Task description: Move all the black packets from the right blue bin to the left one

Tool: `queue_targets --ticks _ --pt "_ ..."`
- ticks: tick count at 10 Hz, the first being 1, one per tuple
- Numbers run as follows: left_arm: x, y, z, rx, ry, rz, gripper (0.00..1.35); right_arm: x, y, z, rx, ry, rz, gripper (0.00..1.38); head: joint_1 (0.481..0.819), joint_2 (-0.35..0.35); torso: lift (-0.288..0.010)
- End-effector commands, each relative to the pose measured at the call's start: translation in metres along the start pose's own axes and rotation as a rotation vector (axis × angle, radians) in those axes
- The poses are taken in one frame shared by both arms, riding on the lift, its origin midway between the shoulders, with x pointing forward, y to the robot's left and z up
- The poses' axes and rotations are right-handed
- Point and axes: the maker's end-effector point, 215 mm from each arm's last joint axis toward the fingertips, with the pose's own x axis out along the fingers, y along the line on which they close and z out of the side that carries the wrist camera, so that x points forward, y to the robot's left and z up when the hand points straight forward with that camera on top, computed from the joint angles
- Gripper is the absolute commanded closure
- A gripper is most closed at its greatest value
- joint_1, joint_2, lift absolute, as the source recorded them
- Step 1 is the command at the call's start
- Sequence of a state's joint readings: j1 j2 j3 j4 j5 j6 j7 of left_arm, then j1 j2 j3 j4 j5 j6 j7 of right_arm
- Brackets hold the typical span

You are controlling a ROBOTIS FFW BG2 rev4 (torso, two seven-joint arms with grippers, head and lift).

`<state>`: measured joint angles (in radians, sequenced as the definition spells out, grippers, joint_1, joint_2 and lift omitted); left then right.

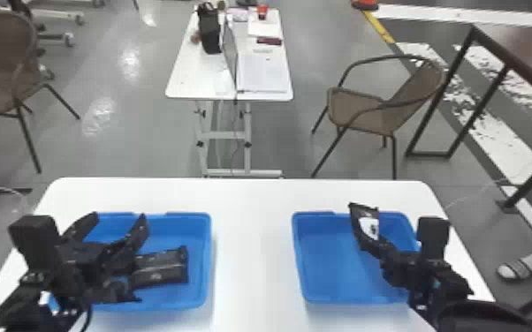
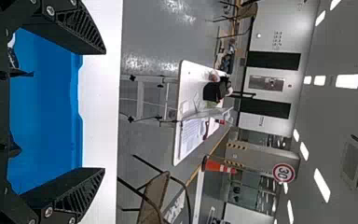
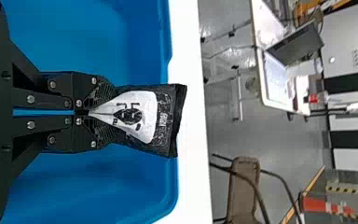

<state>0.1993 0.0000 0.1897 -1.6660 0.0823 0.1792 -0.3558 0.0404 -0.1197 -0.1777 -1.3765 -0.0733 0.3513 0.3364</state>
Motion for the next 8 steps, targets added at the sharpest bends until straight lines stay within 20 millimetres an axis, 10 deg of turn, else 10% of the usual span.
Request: queue_targets --ticks 1,4,8 --pt "0.0 0.001 -0.001 -0.027 0.005 0.0 0.14 0.007 0.052 0.037 -0.052 -0.054 0.11 1.14 0.695 -0.066 0.0" --pt "0.001 0.006 0.011 -0.094 -0.003 0.001 0.14 0.03 0.177 0.089 -0.196 -0.12 0.381 1.14 0.695 0.075 0.0" --pt "0.008 -0.013 0.027 -0.204 -0.05 -0.044 0.14 0.029 0.278 0.135 -0.257 -0.207 0.563 1.14 0.695 0.181 0.0"
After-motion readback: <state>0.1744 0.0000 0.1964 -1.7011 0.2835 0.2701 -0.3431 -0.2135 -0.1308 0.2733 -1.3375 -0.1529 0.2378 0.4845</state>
